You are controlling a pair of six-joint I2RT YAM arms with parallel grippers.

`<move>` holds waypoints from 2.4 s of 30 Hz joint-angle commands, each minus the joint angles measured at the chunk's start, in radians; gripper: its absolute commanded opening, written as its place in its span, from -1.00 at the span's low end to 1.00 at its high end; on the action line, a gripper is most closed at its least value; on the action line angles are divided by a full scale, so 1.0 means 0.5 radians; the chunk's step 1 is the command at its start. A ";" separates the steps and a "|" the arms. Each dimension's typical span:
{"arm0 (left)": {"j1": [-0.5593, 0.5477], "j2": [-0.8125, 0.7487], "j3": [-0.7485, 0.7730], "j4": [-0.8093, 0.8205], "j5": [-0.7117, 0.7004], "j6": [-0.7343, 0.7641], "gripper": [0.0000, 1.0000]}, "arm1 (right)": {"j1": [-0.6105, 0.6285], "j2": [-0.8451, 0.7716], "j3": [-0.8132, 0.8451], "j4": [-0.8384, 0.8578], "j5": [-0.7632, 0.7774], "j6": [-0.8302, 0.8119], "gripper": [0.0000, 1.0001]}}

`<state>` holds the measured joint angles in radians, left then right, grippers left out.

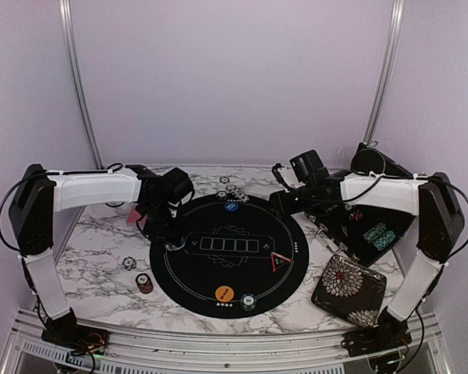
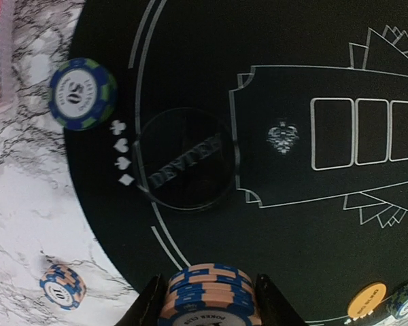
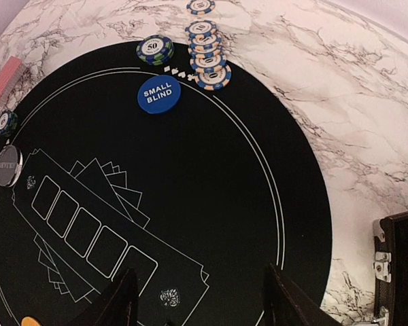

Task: Distribute texas hold em gaming equipment
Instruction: Place the poker chips pile at the big blind area, then pick up the pile of poker chips from the pile of poker chips.

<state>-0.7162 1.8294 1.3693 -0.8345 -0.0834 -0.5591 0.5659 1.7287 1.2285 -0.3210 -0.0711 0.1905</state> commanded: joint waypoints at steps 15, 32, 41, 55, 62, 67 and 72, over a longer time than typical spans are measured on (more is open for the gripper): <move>-0.469 0.765 0.948 -0.233 0.140 0.008 -0.35 | -0.022 -0.340 -0.312 0.036 0.075 0.182 0.20; -0.720 1.176 1.444 -0.430 0.061 -0.001 -0.34 | -0.021 -0.634 -0.616 -0.005 0.231 0.277 0.21; -0.736 1.192 1.460 -0.446 0.029 0.013 -0.15 | -0.020 -0.676 -0.635 -0.026 0.246 0.273 0.21; -0.715 1.107 1.494 -0.437 -0.015 0.030 0.21 | -0.021 -0.666 -0.583 -0.100 0.277 0.247 0.21; -0.637 0.881 1.387 -0.338 -0.036 0.055 0.40 | -0.008 -0.616 -0.501 -0.151 0.220 0.203 0.21; -0.520 0.588 1.081 -0.155 -0.009 0.046 0.45 | 0.098 -0.505 -0.400 -0.202 0.219 0.191 0.22; -0.320 0.225 0.652 0.046 0.018 0.041 0.46 | 0.357 -0.317 -0.237 -0.267 0.239 0.203 0.22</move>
<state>-0.9474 2.0605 1.8072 -0.8955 -0.0788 -0.5385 0.6479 1.5055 1.0298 -0.4141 0.0479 0.2981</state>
